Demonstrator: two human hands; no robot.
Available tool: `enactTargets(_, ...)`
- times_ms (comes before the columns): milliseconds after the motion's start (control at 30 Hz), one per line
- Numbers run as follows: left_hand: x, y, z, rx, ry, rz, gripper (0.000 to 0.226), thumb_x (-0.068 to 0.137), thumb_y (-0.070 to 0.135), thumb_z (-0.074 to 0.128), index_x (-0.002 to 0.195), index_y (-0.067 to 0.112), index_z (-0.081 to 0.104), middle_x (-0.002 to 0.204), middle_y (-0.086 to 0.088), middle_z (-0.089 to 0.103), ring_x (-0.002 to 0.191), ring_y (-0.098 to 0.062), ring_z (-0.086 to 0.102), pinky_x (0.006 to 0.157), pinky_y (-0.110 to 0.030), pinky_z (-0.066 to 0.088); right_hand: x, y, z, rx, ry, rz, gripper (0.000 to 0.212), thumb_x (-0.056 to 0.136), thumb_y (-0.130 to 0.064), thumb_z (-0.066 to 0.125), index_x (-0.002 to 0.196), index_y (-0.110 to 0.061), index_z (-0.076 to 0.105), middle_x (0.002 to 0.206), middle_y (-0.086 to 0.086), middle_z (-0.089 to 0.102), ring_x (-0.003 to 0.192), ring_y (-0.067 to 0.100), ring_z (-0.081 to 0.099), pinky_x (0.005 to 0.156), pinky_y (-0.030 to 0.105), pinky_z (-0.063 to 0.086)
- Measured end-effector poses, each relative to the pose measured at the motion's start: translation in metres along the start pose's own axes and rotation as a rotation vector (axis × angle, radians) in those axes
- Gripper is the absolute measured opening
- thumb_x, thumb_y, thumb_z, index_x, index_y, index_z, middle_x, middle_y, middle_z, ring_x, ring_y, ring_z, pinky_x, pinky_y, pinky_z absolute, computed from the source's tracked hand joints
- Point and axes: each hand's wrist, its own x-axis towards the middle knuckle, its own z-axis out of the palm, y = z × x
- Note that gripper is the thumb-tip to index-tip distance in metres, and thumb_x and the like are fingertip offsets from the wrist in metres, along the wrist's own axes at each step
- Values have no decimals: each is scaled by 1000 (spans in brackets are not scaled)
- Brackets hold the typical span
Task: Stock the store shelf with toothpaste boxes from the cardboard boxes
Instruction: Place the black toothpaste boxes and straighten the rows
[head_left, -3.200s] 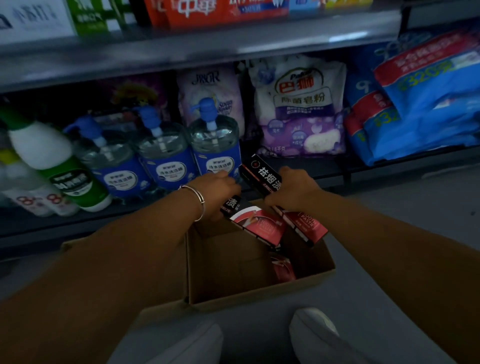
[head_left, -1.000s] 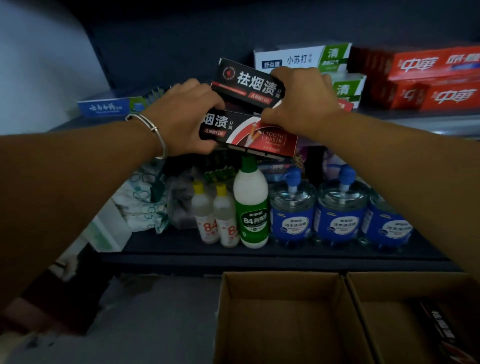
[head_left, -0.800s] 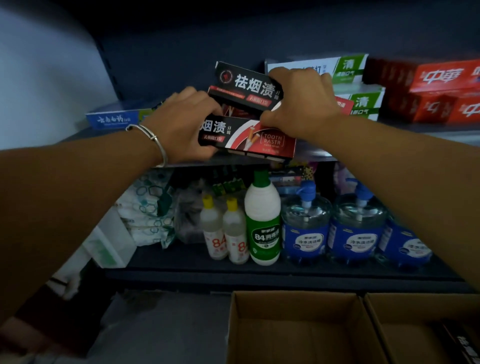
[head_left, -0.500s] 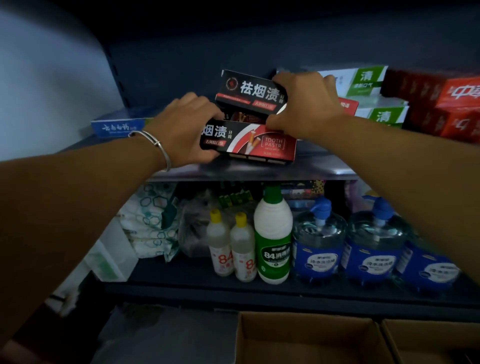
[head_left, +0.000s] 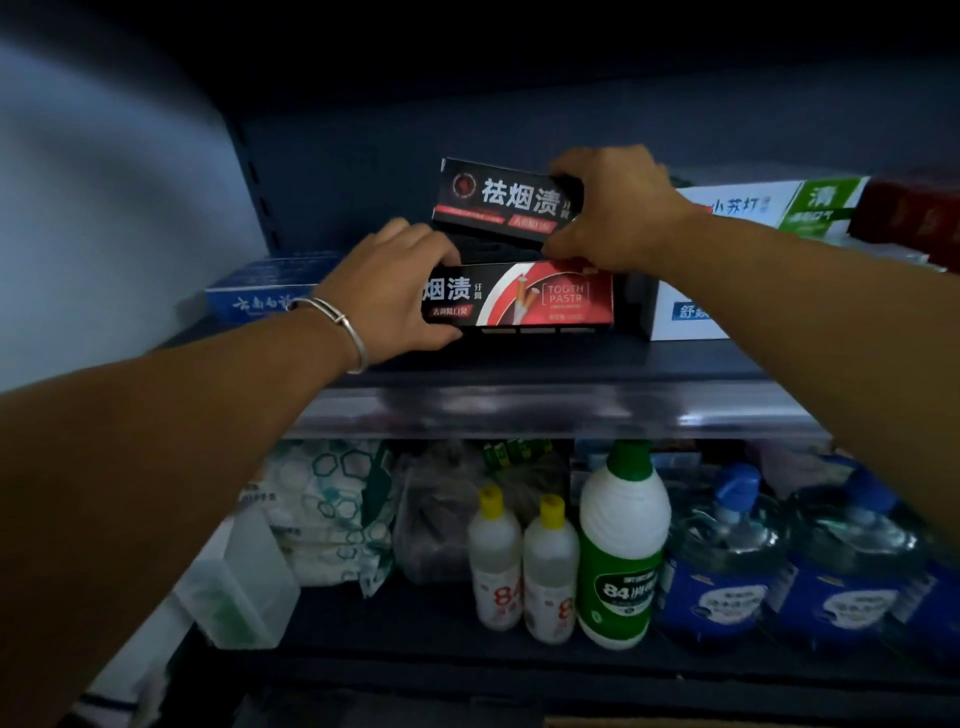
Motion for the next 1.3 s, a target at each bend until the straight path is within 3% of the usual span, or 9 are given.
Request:
enactTargets(200, 11, -9, 13, 16, 3, 13, 53, 66, 31, 78, 108, 7, 56, 104, -8, 57, 100, -25, 46, 87, -37, 39, 21, 4, 8, -62, -37, 49, 70, 66, -26, 83, 125, -9, 51, 120, 11, 58, 111, 30, 55, 96, 46, 46)
enactTargets(333, 19, -14, 21, 46, -14, 40, 49, 70, 33, 75, 107, 10, 55, 105, -6, 55, 101, -24, 45, 86, -34, 36, 33, 5, 11, -165, -71, -5, 59, 63, -33, 84, 112, -11, 61, 115, 12, 57, 109, 30, 53, 93, 42, 48)
enactTargets(633, 30, -23, 29, 101, -45, 89, 51, 66, 36, 78, 105, 12, 53, 103, -4, 52, 99, -22, 45, 82, -28, 32, 44, 11, 13, -147, -213, 22, 71, 61, -26, 86, 121, -13, 52, 117, 7, 60, 108, 26, 58, 93, 41, 50)
enactTargets(933, 25, -28, 28, 86, -108, 59, 57, 67, 38, 77, 111, 13, 51, 111, -3, 50, 106, -20, 43, 89, -31, 34, 56, 1, 25, -114, -314, -27, 62, 80, -19, 73, 137, -16, 48, 134, 5, 52, 122, 21, 50, 89, 23, 40)
enactTargets(1300, 26, -35, 34, 69, -106, 72, 57, 65, 38, 80, 107, 12, 52, 108, -4, 51, 103, -21, 44, 88, -33, 36, 65, -12, 59, -102, -338, 22, 36, 92, -2, 47, 126, -7, 59, 129, 12, 55, 115, 24, 55, 89, 25, 47)
